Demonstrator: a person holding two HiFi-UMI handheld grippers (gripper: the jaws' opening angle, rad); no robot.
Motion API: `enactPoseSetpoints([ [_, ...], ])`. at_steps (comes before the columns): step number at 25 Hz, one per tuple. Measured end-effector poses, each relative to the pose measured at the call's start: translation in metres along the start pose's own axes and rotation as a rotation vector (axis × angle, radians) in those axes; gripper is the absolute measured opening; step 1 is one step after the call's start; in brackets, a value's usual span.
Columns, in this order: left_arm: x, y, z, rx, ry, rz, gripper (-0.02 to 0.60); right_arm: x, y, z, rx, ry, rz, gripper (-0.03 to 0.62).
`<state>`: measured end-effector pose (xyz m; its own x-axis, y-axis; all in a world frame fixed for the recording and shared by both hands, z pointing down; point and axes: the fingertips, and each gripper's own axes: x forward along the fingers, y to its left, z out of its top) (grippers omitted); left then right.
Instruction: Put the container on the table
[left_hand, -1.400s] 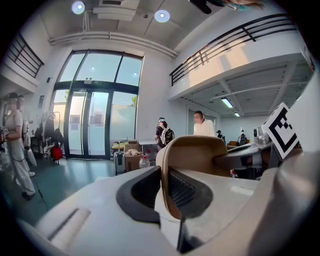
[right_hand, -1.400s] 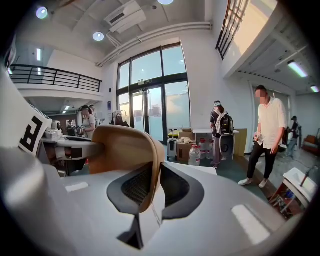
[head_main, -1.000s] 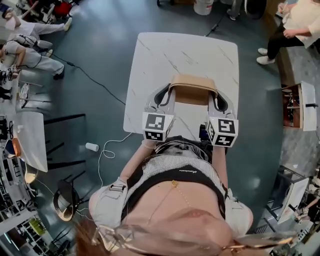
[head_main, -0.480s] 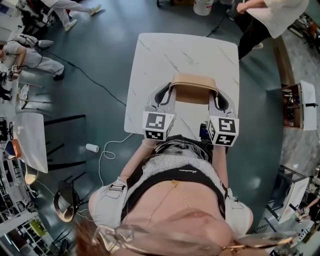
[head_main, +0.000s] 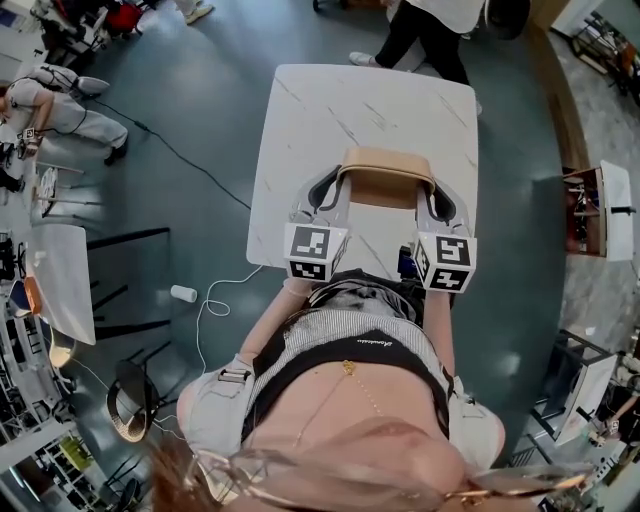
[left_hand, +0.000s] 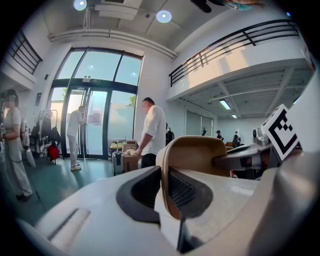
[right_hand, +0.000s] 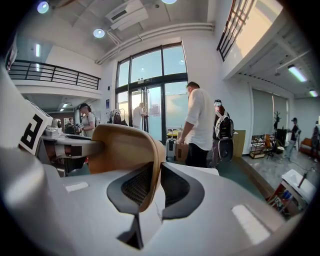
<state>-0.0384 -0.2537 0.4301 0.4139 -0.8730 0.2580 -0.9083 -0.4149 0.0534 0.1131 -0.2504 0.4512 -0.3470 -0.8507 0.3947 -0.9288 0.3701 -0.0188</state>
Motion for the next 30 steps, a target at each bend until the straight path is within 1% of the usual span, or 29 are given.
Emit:
enactPoseSetpoints([
  [9,0.001,0.002,0.003,0.000,-0.004,0.007,0.029,0.001,0.000,0.000,0.003,0.002,0.001,0.067],
  [23,0.001,0.001,-0.002,0.001,-0.001,-0.005,0.029,-0.002,0.000,-0.001,0.004,0.005,-0.008,0.067],
  [30,0.005,0.001,-0.009,-0.006,0.017,-0.010,0.029,0.003,-0.002,-0.007,0.001,0.026,-0.010,0.067],
])
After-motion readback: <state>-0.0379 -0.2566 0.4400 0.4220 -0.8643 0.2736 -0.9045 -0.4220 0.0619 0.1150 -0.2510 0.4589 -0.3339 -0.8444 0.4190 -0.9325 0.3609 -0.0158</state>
